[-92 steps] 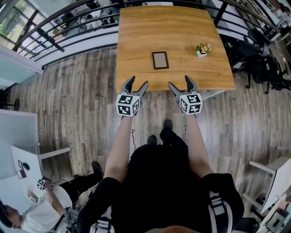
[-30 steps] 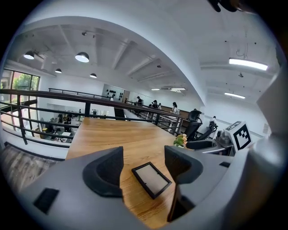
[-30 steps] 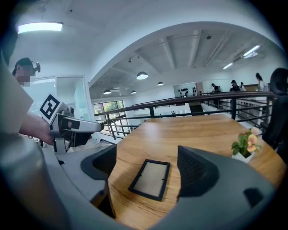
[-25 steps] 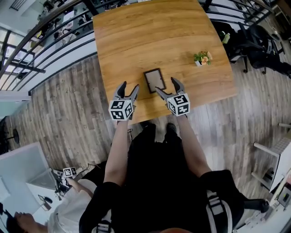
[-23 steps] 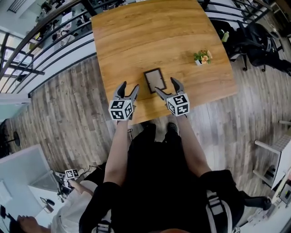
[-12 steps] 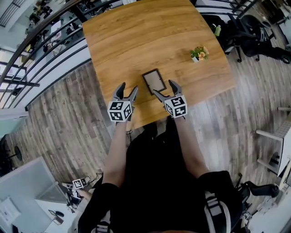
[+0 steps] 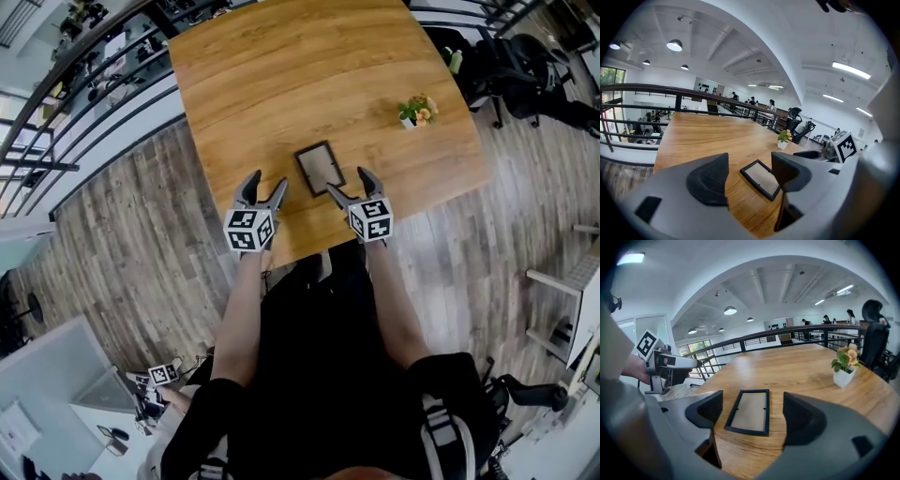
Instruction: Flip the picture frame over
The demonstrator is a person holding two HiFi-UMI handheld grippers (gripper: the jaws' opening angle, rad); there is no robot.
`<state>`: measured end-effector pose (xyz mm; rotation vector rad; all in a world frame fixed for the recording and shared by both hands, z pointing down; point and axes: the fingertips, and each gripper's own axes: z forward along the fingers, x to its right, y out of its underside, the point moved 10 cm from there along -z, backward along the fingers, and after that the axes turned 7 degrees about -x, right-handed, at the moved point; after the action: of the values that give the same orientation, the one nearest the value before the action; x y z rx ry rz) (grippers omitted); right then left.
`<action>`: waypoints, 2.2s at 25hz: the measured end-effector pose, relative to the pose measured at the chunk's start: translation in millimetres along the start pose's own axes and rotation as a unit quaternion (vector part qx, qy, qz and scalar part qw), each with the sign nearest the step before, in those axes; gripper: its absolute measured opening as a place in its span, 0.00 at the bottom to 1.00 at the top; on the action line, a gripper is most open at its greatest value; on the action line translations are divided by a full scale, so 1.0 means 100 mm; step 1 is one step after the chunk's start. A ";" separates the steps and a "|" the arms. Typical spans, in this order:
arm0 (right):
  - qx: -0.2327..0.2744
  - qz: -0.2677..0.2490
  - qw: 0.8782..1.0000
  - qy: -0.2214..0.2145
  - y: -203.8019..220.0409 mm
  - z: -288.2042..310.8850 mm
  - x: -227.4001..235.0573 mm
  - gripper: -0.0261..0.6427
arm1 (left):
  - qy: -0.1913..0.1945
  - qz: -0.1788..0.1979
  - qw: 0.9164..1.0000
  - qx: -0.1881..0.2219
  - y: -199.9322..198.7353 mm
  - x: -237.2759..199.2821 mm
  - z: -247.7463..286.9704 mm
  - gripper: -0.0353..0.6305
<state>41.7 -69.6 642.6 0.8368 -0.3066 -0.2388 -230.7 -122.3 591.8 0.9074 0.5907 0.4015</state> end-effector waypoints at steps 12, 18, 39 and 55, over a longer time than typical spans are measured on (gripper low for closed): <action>-0.048 0.007 0.999 0.022 0.23 0.36 0.22 0.47 | -0.029 -0.019 0.999 -0.029 0.14 -0.05 0.18 0.49; -0.068 0.013 0.997 0.018 0.29 0.50 0.34 0.40 | -0.031 -0.028 0.998 -0.047 0.25 -0.02 0.32 0.49; -0.124 -0.019 0.992 0.003 0.35 0.83 0.31 0.20 | -0.026 -0.050 0.995 -0.080 0.41 -0.05 0.57 0.49; -0.131 0.061 0.990 0.007 0.32 0.85 0.34 0.11 | -0.019 -0.050 0.995 -0.080 0.42 -0.04 0.50 0.49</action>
<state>45.7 -118.7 726.4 0.5586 -0.3050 -0.1539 -205.3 -131.6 651.9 0.7266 0.5592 0.3355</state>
